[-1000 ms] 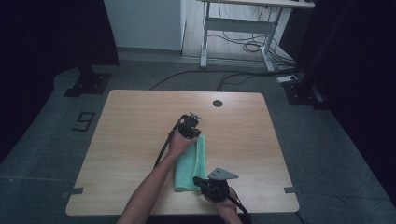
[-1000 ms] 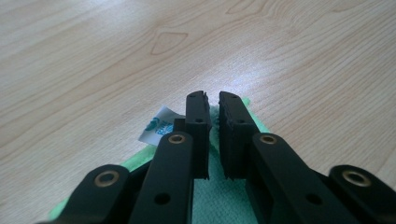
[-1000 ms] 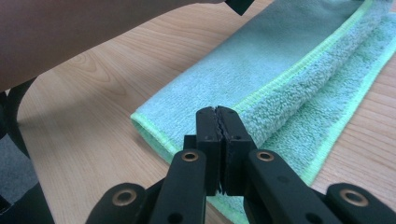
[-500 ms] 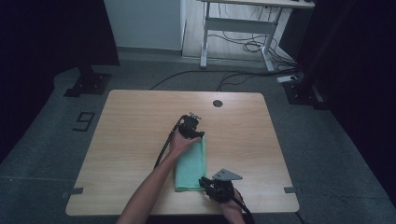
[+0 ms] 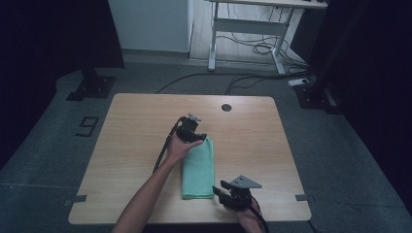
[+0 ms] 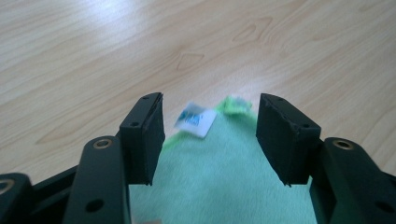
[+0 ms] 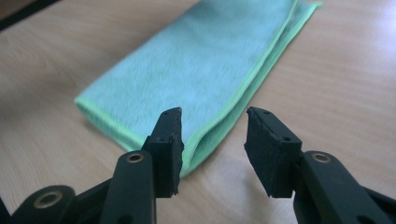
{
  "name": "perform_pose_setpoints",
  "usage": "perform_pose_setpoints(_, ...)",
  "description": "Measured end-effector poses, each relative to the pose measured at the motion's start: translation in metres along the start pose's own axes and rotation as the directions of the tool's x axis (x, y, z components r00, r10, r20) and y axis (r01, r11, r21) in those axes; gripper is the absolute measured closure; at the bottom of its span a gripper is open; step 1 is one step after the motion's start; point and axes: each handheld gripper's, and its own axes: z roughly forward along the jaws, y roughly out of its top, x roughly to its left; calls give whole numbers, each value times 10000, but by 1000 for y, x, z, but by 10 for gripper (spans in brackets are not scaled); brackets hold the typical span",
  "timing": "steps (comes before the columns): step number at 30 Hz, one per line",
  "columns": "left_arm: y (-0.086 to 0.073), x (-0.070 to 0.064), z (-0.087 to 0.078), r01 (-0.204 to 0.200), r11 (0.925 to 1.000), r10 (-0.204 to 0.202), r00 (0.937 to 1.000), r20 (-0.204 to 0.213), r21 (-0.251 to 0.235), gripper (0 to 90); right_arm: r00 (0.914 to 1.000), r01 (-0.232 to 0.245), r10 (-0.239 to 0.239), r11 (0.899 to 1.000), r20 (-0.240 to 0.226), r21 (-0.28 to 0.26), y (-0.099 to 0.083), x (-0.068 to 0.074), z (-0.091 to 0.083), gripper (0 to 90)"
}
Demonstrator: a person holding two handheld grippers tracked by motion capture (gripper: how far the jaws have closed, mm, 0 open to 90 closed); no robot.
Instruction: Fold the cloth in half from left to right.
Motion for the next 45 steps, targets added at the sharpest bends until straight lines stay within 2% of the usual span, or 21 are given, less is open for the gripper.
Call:
perform_pose_setpoints(6,-14,7,-5,-1,9999,0,10000,81,119,421,9998,33,-37,9998,-204,-213,14,-3,6,557)
perform_pose_setpoints(12,-22,11,-6,-163,9995,155,9995,290,280,443,9993,200,-201,9998,-315,-33,20,-3,20,570)
perform_pose_setpoints(15,-25,10,-5,-322,9987,308,9990,338,407,448,9978,346,-344,9994,-562,35,24,0,28,574)
perform_pose_setpoints(20,-30,10,1,-440,9967,412,9983,416,680,454,9930,768,-726,9961,-935,426,32,10,47,566)
perform_pose_setpoints(26,-38,12,11,-575,9926,560,9983,172,1072,453,9925,1024,-930,9869,-791,1245,27,19,64,559)
perform_pose_setpoints(33,-45,16,11,-556,9932,530,9982,282,1020,452,9911,1218,-1125,9817,-706,1465,20,25,60,555)
perform_pose_setpoints(43,-47,14,12,-654,9932,640,9978,176,966,445,9908,1292,-1221,9820,-582,1380,17,28,58,559)
perform_pose_setpoints(45,-45,12,13,-777,9919,774,9970,64,1004,444,9897,1396,-1340,9807,-497,1372,16,30,58,559)
